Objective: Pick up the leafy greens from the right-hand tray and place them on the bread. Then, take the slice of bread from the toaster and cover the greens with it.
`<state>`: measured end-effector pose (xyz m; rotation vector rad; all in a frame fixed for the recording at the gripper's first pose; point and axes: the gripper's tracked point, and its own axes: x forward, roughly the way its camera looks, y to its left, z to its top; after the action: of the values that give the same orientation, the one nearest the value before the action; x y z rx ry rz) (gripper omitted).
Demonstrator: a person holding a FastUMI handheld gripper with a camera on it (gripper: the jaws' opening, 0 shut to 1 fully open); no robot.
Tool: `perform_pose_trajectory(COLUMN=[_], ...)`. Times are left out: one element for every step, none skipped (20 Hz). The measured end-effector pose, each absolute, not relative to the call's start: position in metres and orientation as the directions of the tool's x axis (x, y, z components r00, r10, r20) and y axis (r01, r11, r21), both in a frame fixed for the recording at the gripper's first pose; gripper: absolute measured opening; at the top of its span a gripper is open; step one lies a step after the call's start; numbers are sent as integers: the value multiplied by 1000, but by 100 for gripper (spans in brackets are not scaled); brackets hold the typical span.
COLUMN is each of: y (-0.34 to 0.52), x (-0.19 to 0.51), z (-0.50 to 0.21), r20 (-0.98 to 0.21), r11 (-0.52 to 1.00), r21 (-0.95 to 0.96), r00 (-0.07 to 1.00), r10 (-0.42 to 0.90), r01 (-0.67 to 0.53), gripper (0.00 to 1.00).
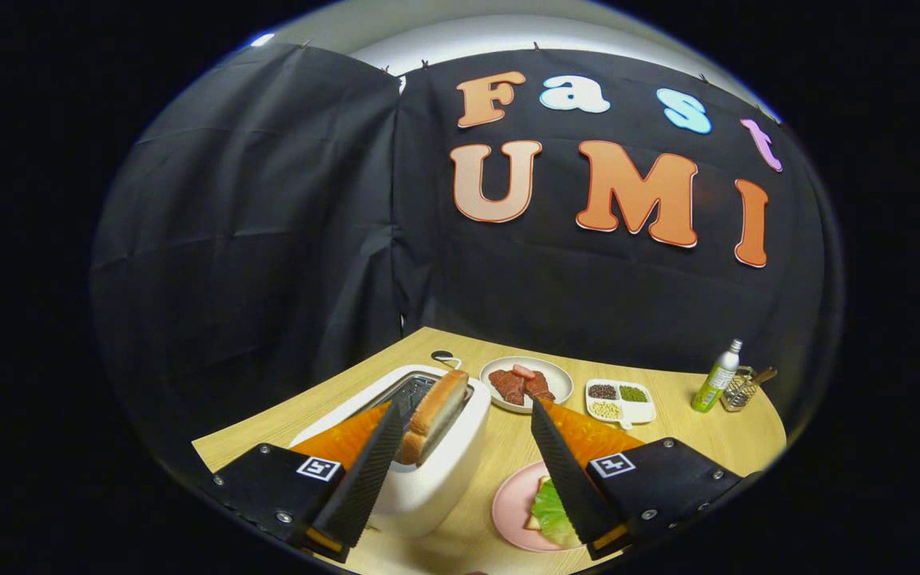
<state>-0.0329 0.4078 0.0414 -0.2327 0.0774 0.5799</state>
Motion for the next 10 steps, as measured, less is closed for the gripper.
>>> perform_pose_trajectory(y=[413,414,419,424,430,432,436,438,441,443], x=[-30,-27,-24,-22,-19,-17,-13,-12,-10,-9], z=[42,43,40,36,31,25,21,16,11,9], r20=[-129,-123,-120,-126,-137,-154,-168,-182,-194,-203], r11=[816,823,828,830,832,836,840,843,847,848], r21=[-207,-219,-224,-221,-218,-218,-218,-212,-206,-204], r00=[842,852,858,859,860,864,867,867,868,869], r10=[524,509,499,497,491,479,470,464,456,452], r01=[-539,-524,-513,-512,-510,-503,-497,-495,-491,-489], gripper=[97,97,97,97,97,98,98,98,98,93])
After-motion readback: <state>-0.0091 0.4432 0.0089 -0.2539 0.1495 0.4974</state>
